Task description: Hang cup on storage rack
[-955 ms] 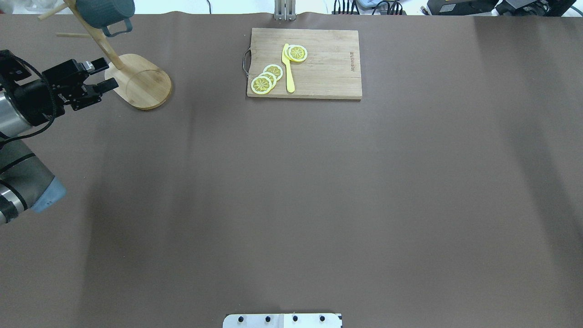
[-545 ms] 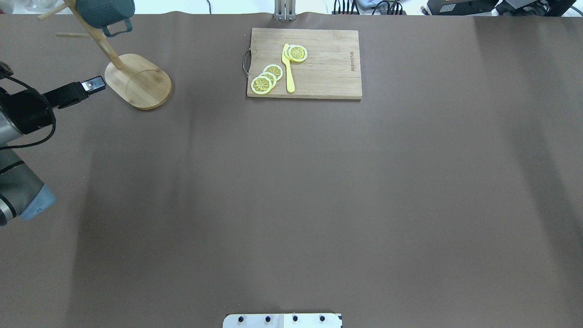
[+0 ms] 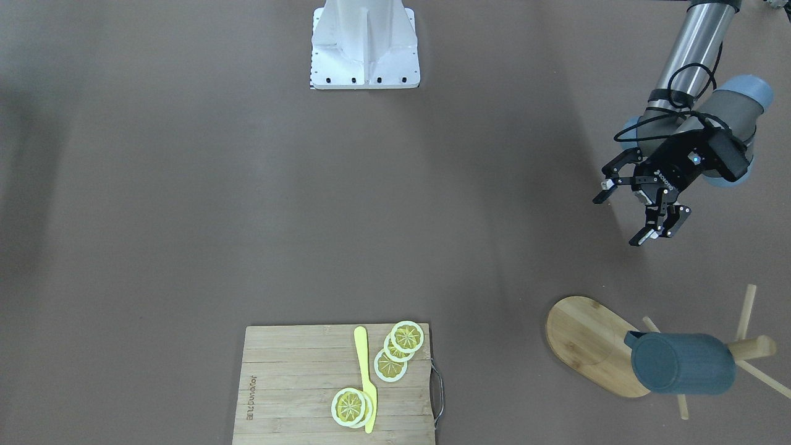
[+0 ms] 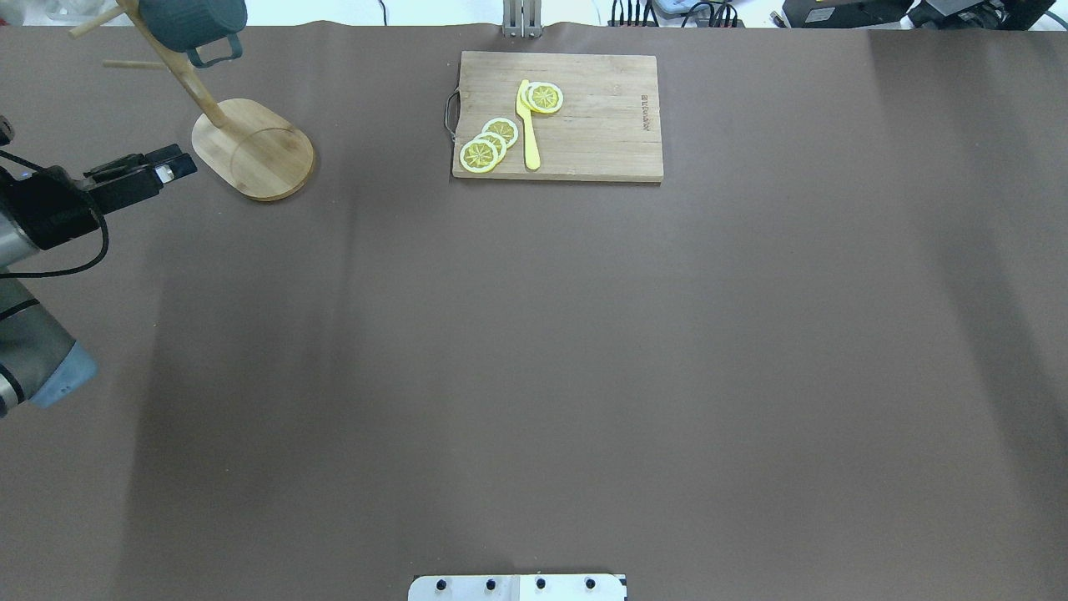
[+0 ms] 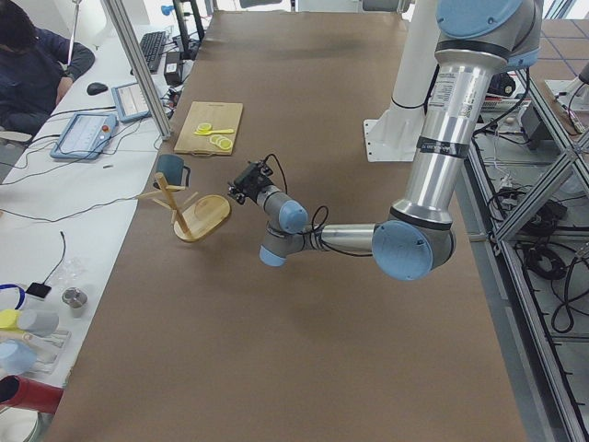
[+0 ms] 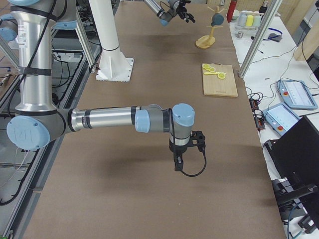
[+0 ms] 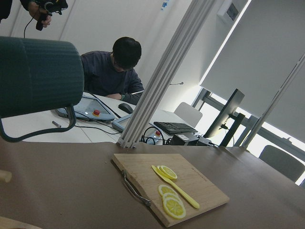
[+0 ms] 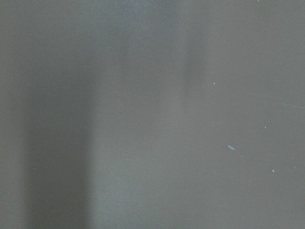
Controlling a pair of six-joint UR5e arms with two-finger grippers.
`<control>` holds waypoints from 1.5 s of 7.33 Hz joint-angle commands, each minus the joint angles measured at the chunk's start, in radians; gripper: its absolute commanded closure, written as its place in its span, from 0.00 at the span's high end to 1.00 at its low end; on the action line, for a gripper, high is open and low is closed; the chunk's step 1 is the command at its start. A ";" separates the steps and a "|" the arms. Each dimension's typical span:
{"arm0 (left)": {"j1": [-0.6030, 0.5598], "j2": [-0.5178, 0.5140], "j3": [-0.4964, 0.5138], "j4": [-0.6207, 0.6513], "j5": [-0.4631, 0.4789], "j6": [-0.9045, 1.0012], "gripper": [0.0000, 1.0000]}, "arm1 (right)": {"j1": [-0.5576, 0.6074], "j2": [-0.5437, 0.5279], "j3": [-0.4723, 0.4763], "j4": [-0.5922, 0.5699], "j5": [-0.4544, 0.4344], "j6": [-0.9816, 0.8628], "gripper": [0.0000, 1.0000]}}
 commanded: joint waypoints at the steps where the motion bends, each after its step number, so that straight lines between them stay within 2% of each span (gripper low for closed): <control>1: -0.001 0.035 0.001 0.046 -0.052 0.339 1.00 | 0.000 0.000 0.000 0.000 0.000 0.000 1.00; 4: -0.050 0.052 -0.019 0.217 -0.053 0.656 1.00 | 0.000 0.000 0.002 0.000 0.000 0.000 1.00; 6: -0.088 0.052 -0.032 0.295 -0.072 0.728 1.00 | 0.000 -0.002 0.002 0.000 0.000 0.001 1.00; 8: -0.229 0.051 -0.064 0.442 -0.246 0.795 1.00 | 0.000 0.000 -0.001 0.000 0.000 0.000 1.00; 9: -0.253 0.062 -0.068 0.485 -0.273 0.850 1.00 | 0.000 -0.002 -0.001 0.000 0.000 0.001 1.00; 11: -0.270 0.074 -0.100 0.655 -0.278 0.854 1.00 | 0.000 -0.003 -0.001 0.000 0.000 0.000 1.00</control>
